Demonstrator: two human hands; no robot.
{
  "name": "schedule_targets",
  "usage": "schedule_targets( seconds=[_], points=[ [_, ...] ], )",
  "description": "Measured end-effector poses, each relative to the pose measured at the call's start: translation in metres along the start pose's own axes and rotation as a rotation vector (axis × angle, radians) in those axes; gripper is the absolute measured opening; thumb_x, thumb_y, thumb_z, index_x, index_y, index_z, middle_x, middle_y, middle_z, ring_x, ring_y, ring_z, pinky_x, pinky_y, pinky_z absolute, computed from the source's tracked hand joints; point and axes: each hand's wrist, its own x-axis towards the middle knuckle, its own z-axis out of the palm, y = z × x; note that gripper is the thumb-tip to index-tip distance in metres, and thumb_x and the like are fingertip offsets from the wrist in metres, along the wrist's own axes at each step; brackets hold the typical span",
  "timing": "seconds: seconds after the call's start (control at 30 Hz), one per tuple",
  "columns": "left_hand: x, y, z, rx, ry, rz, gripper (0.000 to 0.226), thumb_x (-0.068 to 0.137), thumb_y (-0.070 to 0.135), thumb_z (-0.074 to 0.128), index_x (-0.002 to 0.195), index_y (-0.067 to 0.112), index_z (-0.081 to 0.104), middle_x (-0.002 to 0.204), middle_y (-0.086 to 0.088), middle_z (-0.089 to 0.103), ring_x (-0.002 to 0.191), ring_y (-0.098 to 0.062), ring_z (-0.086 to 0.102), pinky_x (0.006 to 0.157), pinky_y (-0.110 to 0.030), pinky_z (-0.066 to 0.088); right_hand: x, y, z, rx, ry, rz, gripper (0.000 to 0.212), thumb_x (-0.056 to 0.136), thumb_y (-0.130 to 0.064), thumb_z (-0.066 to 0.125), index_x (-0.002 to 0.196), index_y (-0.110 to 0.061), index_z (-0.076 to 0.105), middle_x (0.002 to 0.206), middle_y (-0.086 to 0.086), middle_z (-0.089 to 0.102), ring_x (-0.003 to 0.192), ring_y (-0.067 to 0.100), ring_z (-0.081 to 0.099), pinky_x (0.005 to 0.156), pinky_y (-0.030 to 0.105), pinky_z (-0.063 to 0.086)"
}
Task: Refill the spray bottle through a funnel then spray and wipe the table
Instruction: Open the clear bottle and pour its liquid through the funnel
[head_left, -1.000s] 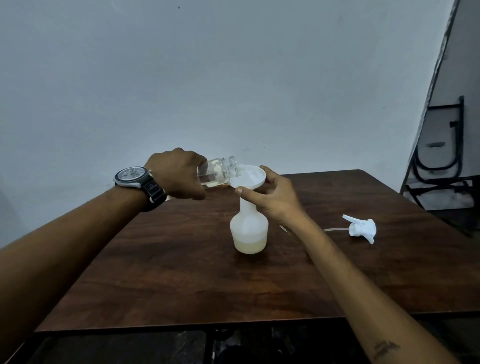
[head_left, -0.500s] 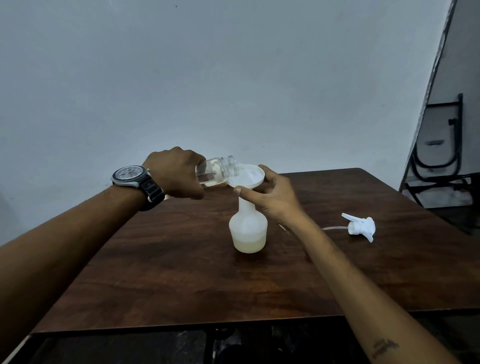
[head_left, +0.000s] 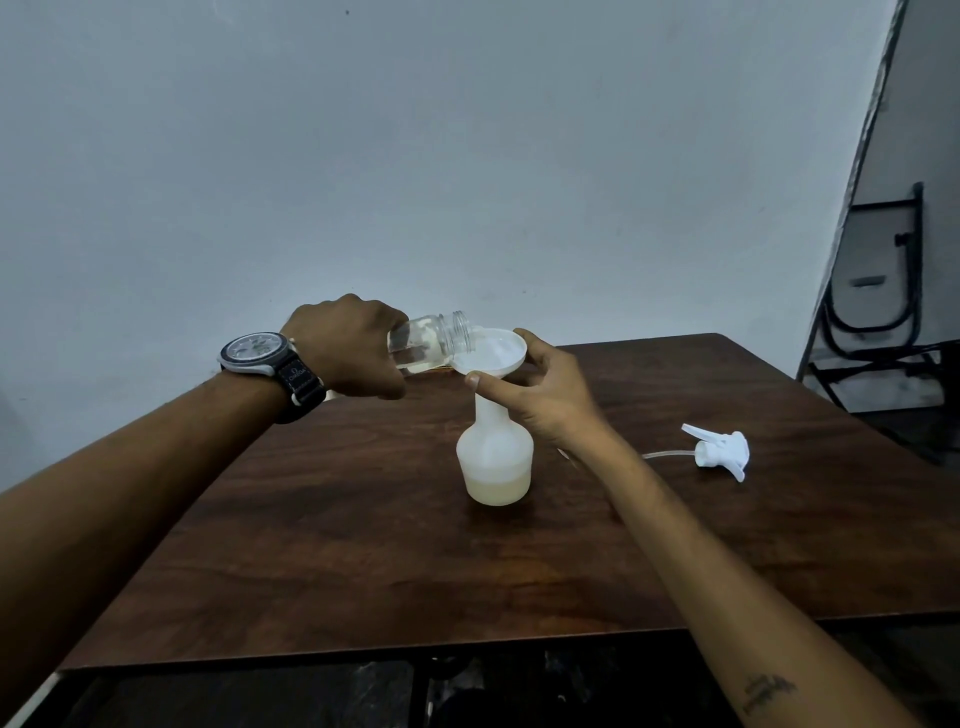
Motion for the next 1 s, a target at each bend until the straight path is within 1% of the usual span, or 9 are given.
schedule_targets(
  seconds=[0.13,0.2,0.27,0.43,0.53,0.63,0.77,0.9,1.0],
  points=[
    [-0.0002,-0.0001,-0.0012,0.003,-0.004,0.001,0.031,0.067,0.04,0.075,0.092,0.036,0.059,0.075,0.011,0.057,0.07,-0.015,0.057,0.055,-0.023,0.033,-0.0024,-0.0032,-0.0013,0.015,-0.007,0.003,0.051,0.072,-0.036,0.094,0.118,-0.026,0.072,0.114,-0.005,0.079,0.108,0.012,0.075,0.085,0.037,0.062],
    [-0.0002,-0.0004,-0.0017,0.002,-0.008,0.0,0.03,0.067,0.04,0.075,0.092,0.036,0.059,0.075,0.011,0.057,0.069,-0.013,0.055,0.056,-0.023,0.033,-0.003,-0.0038,-0.0016,0.022,-0.008,0.011,0.049,0.075,-0.032,0.094,0.119,-0.025,0.071,0.113,-0.004,0.079,0.107,0.012,0.075,0.075,0.03,0.058],
    [0.0,-0.0003,-0.0019,0.007,-0.008,0.001,0.031,0.067,0.04,0.075,0.093,0.036,0.059,0.075,0.011,0.057,0.068,-0.011,0.054,0.056,-0.023,0.033,-0.0025,-0.0038,-0.0011,0.016,-0.003,0.017,0.058,0.073,-0.037,0.094,0.124,-0.023,0.07,0.117,-0.004,0.078,0.109,0.013,0.074,0.071,0.025,0.052],
    [-0.0002,0.0003,-0.0034,0.017,-0.009,0.004,0.029,0.068,0.039,0.075,0.093,0.035,0.06,0.074,0.011,0.056,0.066,-0.01,0.052,0.055,-0.023,0.031,-0.002,-0.004,0.0007,0.014,0.006,0.026,0.08,0.062,-0.052,0.093,0.131,-0.022,0.066,0.122,-0.002,0.076,0.114,0.014,0.073,0.073,0.026,0.053],
    [-0.0002,0.0002,-0.0032,0.014,-0.009,0.003,0.029,0.069,0.039,0.075,0.093,0.035,0.059,0.073,0.012,0.056,0.065,-0.007,0.051,0.055,-0.023,0.031,-0.0014,-0.0032,-0.0003,0.022,0.001,0.027,0.071,0.068,-0.044,0.095,0.129,-0.021,0.067,0.121,-0.002,0.076,0.112,0.015,0.074,0.069,0.022,0.051],
    [-0.0003,0.0006,-0.0031,0.021,-0.008,0.005,0.029,0.068,0.039,0.075,0.092,0.036,0.058,0.074,0.012,0.056,0.066,-0.01,0.052,0.055,-0.022,0.031,-0.0015,-0.0033,0.0008,0.02,0.004,0.025,0.081,0.062,-0.052,0.093,0.132,-0.022,0.066,0.123,-0.002,0.076,0.113,0.015,0.073,0.073,0.025,0.052],
    [-0.0001,0.0007,-0.0034,0.023,-0.015,0.004,0.029,0.068,0.04,0.075,0.091,0.035,0.058,0.074,0.012,0.057,0.066,-0.009,0.053,0.055,-0.023,0.032,-0.003,-0.0048,0.0005,0.014,0.004,0.011,0.065,0.064,-0.048,0.092,0.12,-0.024,0.071,0.116,-0.002,0.078,0.105,0.013,0.073,0.069,0.023,0.05],
    [-0.0001,0.0012,-0.0036,0.033,-0.016,0.005,0.031,0.068,0.041,0.075,0.094,0.036,0.059,0.074,0.012,0.056,0.066,-0.01,0.053,0.055,-0.023,0.032,-0.0048,-0.0077,-0.0017,0.014,-0.014,0.01,0.044,0.077,-0.03,0.094,0.115,-0.022,0.072,0.108,-0.004,0.078,0.096,0.009,0.073,0.065,0.019,0.049],
    [0.0002,0.0008,-0.0042,0.031,-0.019,0.007,0.031,0.069,0.041,0.075,0.094,0.036,0.059,0.075,0.012,0.056,0.066,-0.008,0.052,0.055,-0.023,0.031,-0.0046,-0.0073,-0.0019,0.021,-0.013,0.01,0.044,0.078,-0.03,0.094,0.116,-0.023,0.072,0.111,-0.003,0.078,0.102,0.012,0.074,0.069,0.024,0.051]
  ],
)
